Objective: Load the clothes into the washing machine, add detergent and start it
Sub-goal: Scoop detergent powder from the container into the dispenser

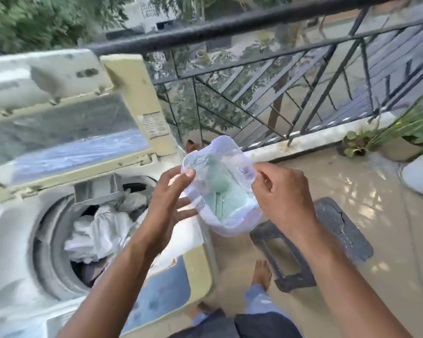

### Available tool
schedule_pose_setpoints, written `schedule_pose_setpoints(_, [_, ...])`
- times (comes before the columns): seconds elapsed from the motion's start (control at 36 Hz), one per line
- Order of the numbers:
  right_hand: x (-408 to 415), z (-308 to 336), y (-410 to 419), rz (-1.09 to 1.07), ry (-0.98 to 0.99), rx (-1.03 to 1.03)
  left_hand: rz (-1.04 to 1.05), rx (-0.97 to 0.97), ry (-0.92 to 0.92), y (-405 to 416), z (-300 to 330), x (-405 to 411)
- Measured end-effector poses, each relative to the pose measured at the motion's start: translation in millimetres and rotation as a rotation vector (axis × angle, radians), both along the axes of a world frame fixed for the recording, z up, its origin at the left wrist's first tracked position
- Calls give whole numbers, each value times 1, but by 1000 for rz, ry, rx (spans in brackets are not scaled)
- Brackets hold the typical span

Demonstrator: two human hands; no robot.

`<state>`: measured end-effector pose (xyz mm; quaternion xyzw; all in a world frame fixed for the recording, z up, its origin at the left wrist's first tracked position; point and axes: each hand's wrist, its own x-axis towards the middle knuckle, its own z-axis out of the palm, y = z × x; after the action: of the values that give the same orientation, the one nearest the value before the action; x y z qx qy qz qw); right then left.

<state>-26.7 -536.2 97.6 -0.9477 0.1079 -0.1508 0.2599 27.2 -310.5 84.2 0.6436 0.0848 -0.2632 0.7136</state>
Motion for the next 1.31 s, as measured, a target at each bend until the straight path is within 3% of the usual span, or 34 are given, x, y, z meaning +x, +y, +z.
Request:
schedule_pose_setpoints(0.17, [7,4,75,70,-12,256,230,54,-103,74,5,-19])
schedule_pose_setpoints(0.25, [3,9,114,111,-156,156,312,60,-165,103,9,-31])
schedule_pose_setpoints(0.33, [0,13,151,315,-169,7,373,52,-205,129,10,-41])
schedule_pose_setpoints(0.5, [11,12,215,692,297,-171,436,103,-203,170,0,-55])
schedule_pose_setpoints(0.67, [23,24,260,875,551,-363,485,131,-203,193,-9,-63])
schedule_pose_setpoints(0.89, [31,19,276,905,569,-405,545,158,-177,205,-13,-69])
schedule_pose_setpoints(1.31, [39,-2,249,761,262,-313,628,245,-196,183,-18,-71])
